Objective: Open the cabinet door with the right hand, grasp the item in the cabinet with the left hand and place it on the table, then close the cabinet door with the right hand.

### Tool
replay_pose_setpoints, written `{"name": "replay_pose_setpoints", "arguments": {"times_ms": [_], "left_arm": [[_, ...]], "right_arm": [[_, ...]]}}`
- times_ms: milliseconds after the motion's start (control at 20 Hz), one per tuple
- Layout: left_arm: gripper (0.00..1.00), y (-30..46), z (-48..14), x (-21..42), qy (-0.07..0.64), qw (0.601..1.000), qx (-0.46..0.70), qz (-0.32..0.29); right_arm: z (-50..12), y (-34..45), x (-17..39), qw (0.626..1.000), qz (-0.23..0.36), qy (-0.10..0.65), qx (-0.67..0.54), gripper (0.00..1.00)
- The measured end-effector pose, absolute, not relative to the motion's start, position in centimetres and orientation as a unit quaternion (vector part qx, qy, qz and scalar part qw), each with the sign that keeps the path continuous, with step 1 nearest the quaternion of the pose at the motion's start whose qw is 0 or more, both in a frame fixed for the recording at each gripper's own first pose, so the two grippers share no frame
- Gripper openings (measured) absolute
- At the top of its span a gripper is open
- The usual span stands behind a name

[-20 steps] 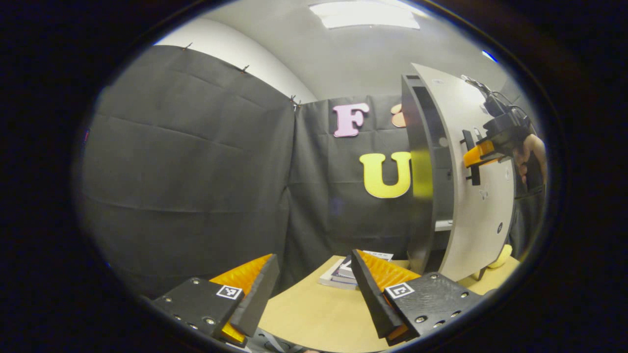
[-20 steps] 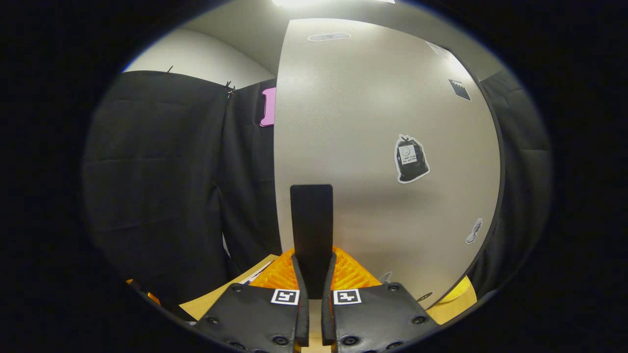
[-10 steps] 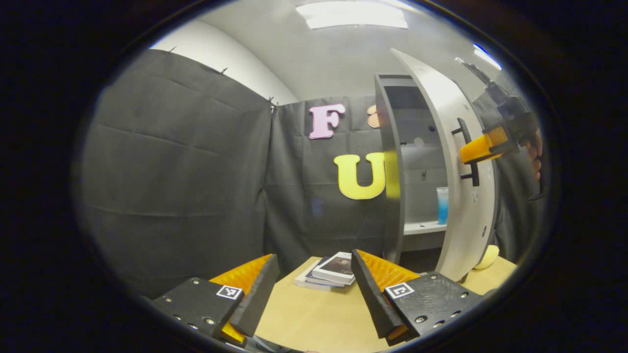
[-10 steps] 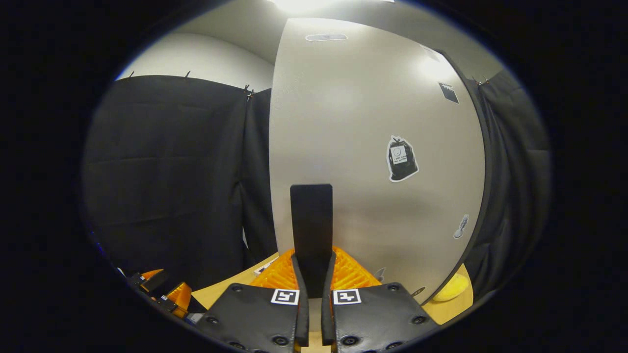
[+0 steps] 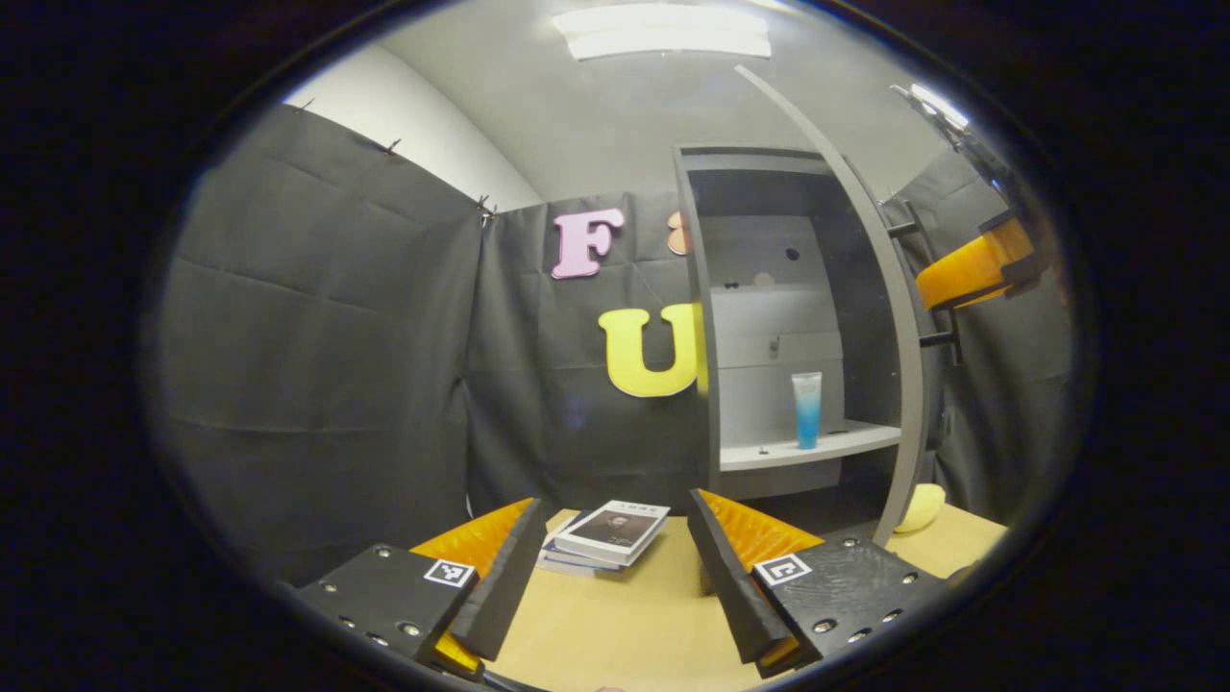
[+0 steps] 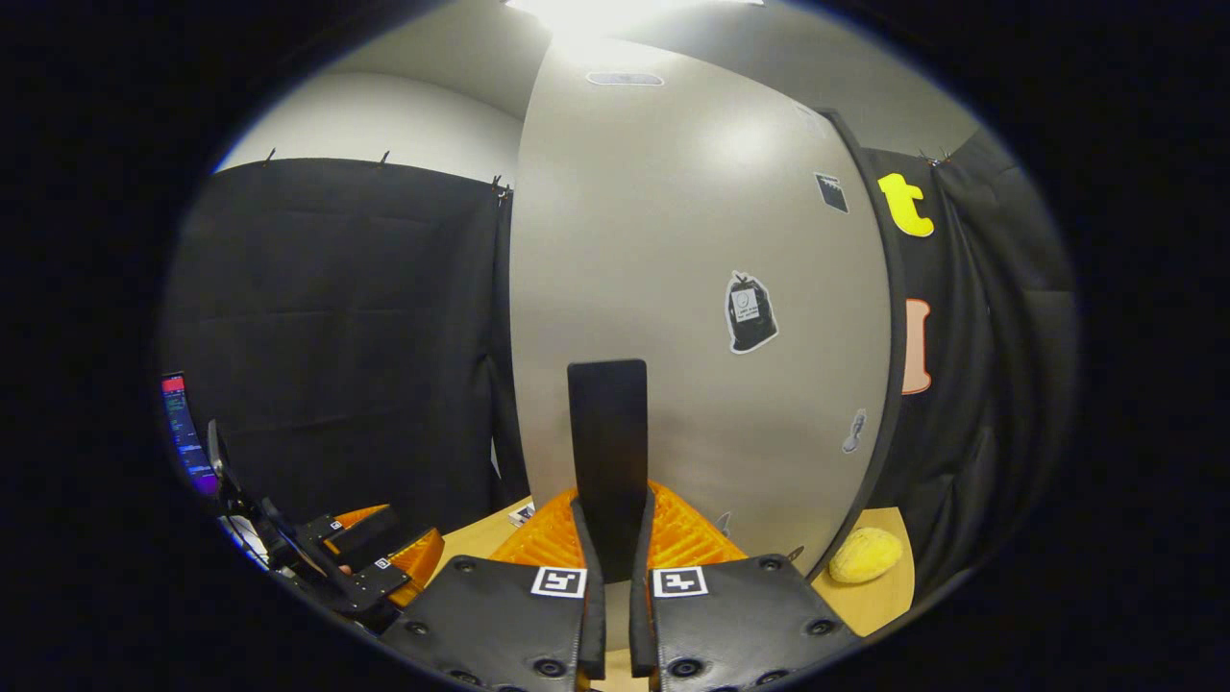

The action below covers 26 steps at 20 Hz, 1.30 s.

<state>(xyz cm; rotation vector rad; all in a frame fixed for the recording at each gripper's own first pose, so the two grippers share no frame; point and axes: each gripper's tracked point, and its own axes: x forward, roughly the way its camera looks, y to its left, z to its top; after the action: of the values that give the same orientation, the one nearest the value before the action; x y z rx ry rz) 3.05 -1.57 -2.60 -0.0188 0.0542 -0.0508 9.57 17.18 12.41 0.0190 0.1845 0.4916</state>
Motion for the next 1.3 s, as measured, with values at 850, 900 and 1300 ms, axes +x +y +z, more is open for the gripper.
{"name": "replay_pose_setpoints", "arguments": {"times_ms": [850,900,1300], "left_arm": [[0.89,-15.1,-1.7,1.9,0.021,0.991,-0.028,-0.129],[0.89,-15.6,-1.7,1.6,0.022,0.991,-0.027,-0.132],[0.89,-17.4,-1.0,0.4,0.019,0.991,-0.019,-0.133]], "right_arm": [[12.9,7.3,6.5,0.982,0.169,0.083,0.011,0.07],[12.8,6.8,6.5,0.983,0.162,0.081,0.01,0.07],[12.8,2.9,7.1,0.99,0.124,0.065,0.024,0.06]]}}
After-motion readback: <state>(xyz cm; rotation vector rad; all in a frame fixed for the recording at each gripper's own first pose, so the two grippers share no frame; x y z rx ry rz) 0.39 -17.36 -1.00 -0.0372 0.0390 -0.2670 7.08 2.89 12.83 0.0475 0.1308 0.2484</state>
